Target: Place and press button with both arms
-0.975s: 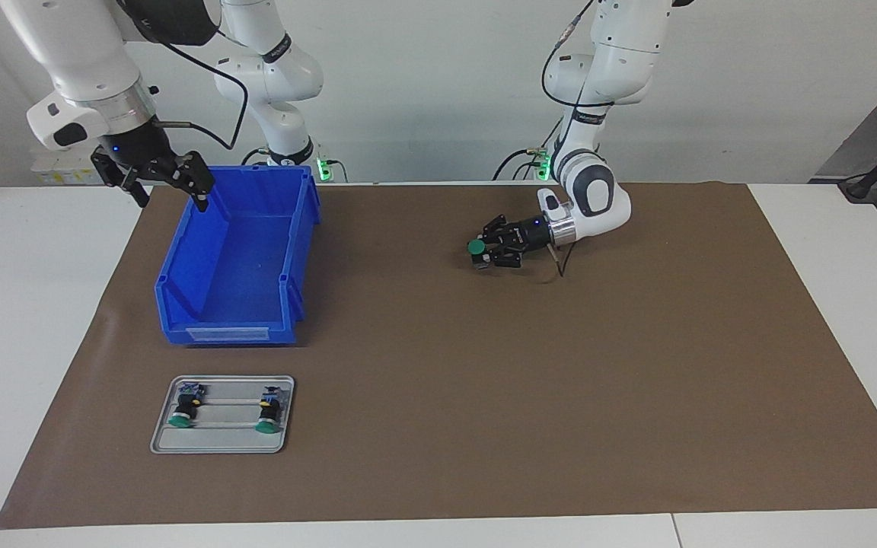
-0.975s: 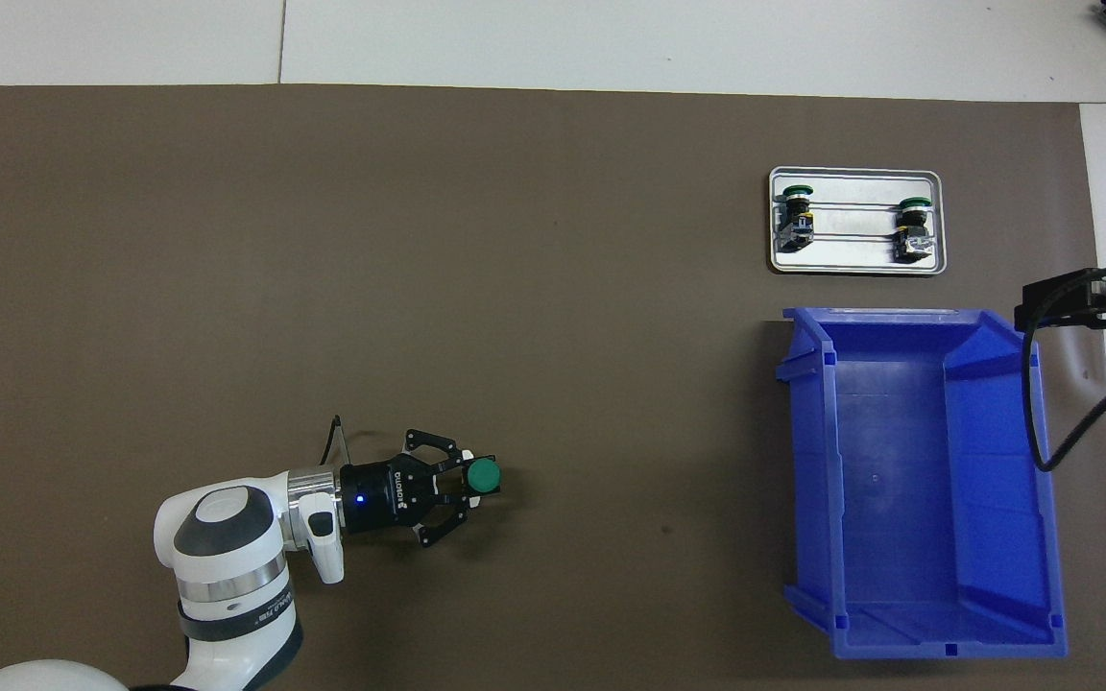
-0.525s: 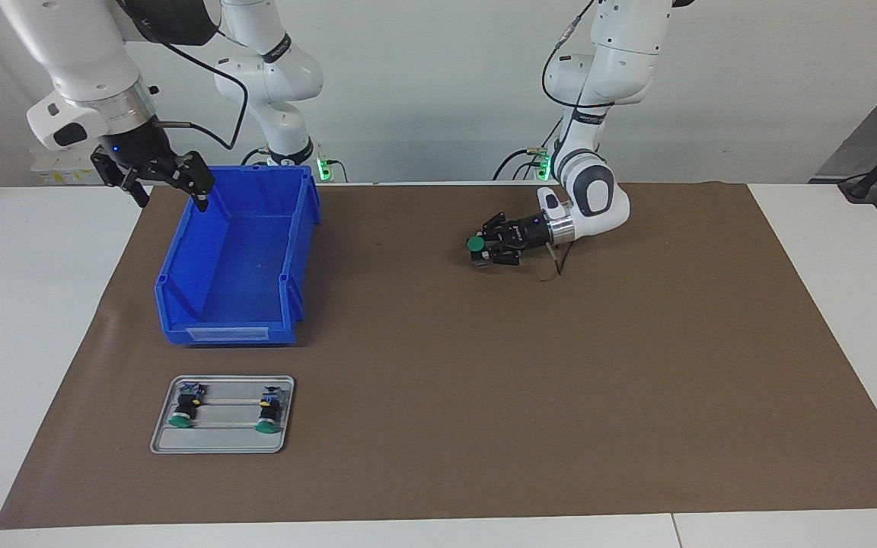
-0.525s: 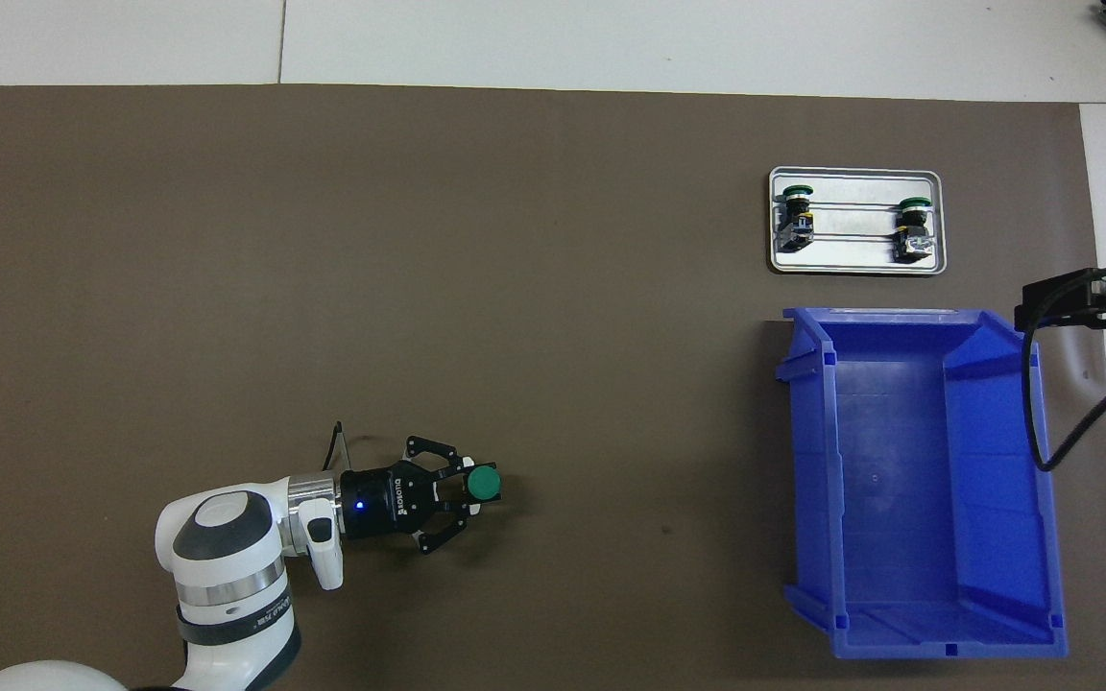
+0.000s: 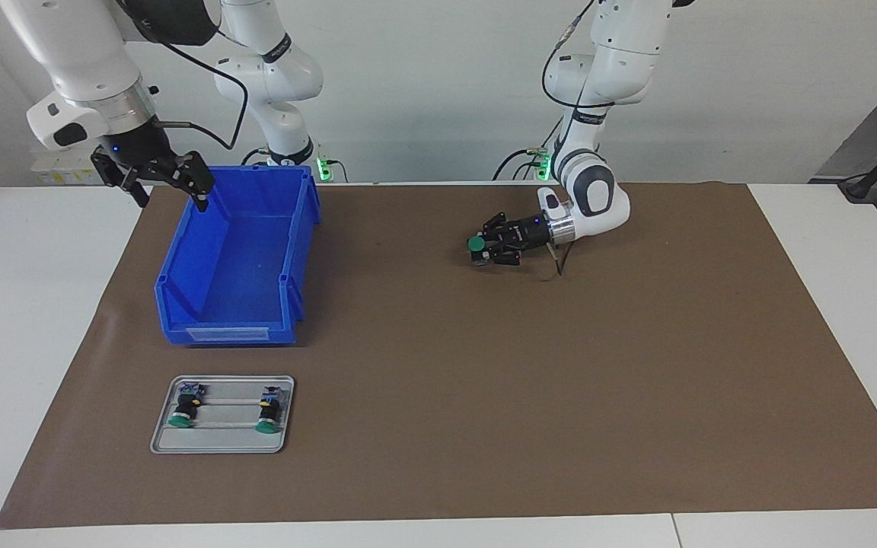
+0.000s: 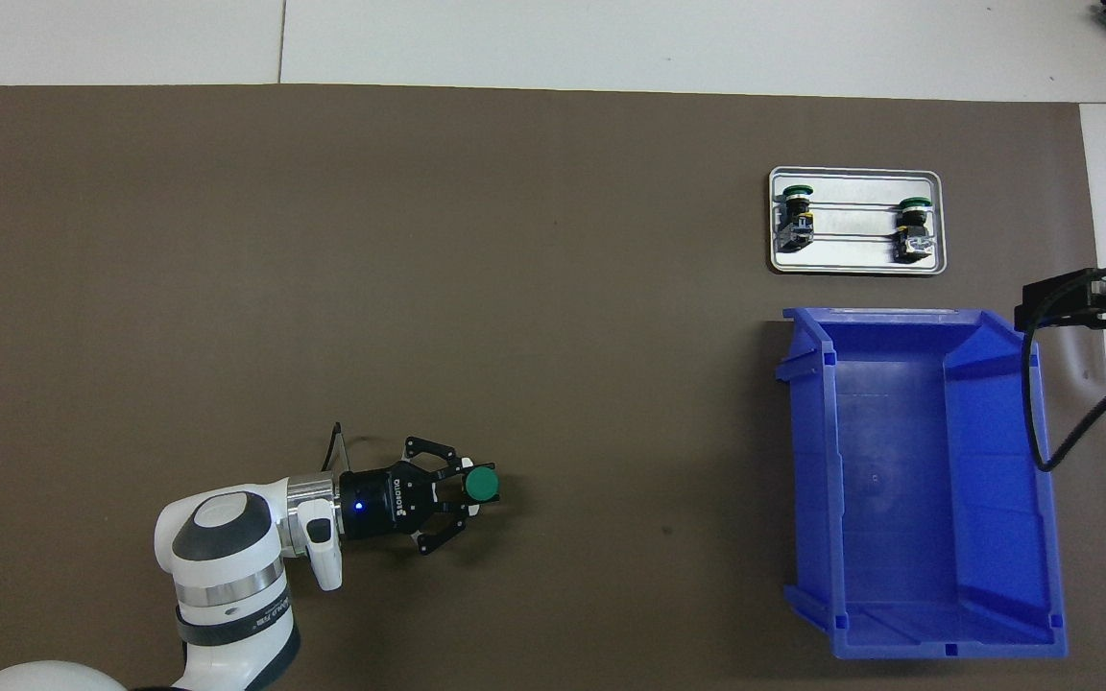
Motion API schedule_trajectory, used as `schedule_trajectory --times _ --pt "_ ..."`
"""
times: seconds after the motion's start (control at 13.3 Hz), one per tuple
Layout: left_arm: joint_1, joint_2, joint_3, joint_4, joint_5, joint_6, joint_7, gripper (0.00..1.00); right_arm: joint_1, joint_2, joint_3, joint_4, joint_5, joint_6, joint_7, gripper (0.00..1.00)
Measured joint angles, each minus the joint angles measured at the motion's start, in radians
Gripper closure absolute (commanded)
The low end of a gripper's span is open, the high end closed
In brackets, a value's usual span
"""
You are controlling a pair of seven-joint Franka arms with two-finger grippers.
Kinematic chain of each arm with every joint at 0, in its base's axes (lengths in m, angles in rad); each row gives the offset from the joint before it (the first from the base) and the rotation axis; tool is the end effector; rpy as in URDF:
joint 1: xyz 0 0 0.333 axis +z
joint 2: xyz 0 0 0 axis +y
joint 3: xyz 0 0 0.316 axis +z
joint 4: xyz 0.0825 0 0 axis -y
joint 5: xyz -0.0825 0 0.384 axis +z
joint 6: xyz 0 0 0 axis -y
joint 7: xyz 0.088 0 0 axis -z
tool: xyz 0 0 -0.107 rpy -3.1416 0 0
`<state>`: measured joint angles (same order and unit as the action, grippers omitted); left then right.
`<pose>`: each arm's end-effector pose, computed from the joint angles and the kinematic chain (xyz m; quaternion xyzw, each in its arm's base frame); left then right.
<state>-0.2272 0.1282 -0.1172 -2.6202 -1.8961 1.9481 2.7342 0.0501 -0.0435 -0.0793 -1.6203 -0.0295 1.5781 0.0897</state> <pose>0.3658 -0.2003 0.2103 0.5846 -0.5145 0.4578 0.4290 0.5410 -0.0199 0.6256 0.9982 -0.0593 0.0010 0.0130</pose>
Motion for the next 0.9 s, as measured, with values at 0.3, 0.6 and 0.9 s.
schedule_trajectory --times 0.3,0.6,0.9 --pt "0.000 0.003 0.005 -0.008 0.000 0.010 0.003 0.46 0.000 0.000 0.000 0.000 0.000 0.000 0.000 0.00" --pt "0.000 0.004 0.005 -0.008 0.000 0.024 0.003 0.43 0.000 0.000 0.000 0.000 0.000 0.000 0.000 0.00" --pt "0.000 0.006 0.005 -0.009 0.000 0.060 0.003 0.43 0.000 0.000 0.000 0.000 0.000 0.000 0.000 0.00"
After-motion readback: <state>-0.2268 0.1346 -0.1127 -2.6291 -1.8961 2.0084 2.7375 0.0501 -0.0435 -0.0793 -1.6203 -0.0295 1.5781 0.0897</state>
